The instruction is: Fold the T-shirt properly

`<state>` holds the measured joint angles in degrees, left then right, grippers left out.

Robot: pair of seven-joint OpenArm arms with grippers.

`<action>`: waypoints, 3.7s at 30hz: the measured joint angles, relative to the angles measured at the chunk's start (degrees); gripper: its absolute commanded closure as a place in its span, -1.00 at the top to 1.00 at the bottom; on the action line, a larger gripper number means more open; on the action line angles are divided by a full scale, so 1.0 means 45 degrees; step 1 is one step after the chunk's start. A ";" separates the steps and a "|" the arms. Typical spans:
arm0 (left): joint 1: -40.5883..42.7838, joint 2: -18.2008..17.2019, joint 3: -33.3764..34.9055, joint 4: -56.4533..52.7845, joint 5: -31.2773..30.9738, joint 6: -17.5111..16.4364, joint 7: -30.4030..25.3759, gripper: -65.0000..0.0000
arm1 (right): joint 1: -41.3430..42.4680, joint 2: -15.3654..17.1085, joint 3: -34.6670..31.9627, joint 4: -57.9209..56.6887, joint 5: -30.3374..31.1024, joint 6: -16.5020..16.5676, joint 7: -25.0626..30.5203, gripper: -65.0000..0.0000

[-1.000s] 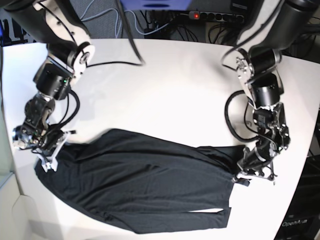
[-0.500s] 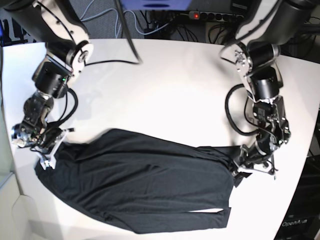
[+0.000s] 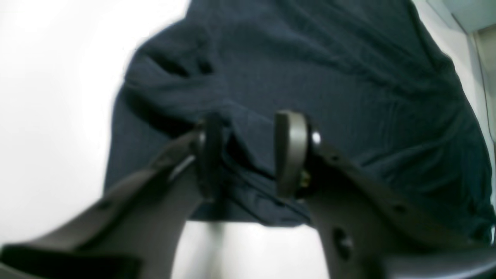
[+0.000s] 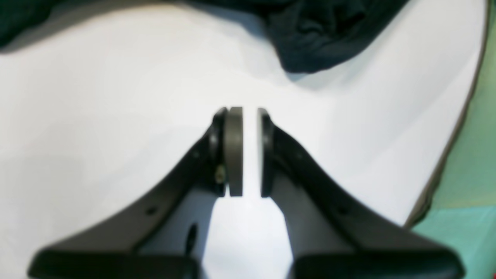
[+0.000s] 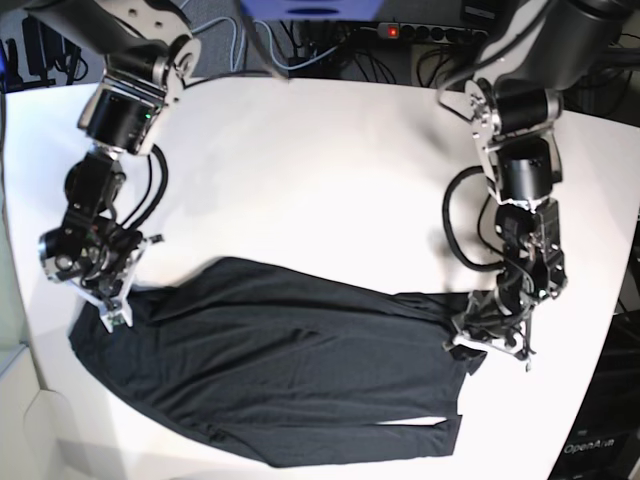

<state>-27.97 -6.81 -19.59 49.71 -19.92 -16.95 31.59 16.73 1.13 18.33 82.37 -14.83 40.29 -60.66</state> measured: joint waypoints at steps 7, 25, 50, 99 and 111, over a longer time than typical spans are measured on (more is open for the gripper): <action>0.0719 -0.0262 0.0034 -0.0073 0.0015 -0.0005 0.0112 -0.46 | -0.0121 0.0403 -0.1044 -0.0034 -0.0034 0.0000 -0.0010 -0.02; 0.1268 -0.0287 0.0010 -0.0058 0.0005 -0.0034 -0.0024 -0.47 | -0.0117 0.1914 -0.5469 -0.0063 -0.0743 -0.0005 0.3162 0.54; 0.1350 -0.0427 0.0024 -0.0058 -0.0039 0.0010 -0.0665 -0.47 | -0.0860 0.1321 -0.6460 -0.1904 -0.5289 -0.0058 0.8252 0.54; 0.1987 -0.0384 -0.0073 0.0131 0.1035 -0.0180 -0.1127 -0.47 | 0.1676 0.1069 -0.7388 -0.2977 -0.6591 0.0000 0.9350 -0.98; 0.1991 -0.0389 -0.0073 0.0146 0.1049 -0.0180 -0.1112 -0.47 | 0.3245 0.0699 -0.7412 -0.5280 -0.6620 0.0005 1.0025 -0.98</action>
<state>-19.00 -8.56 -19.92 50.37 -15.20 -17.76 26.59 31.33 4.27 -15.03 58.61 -44.62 40.32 -15.55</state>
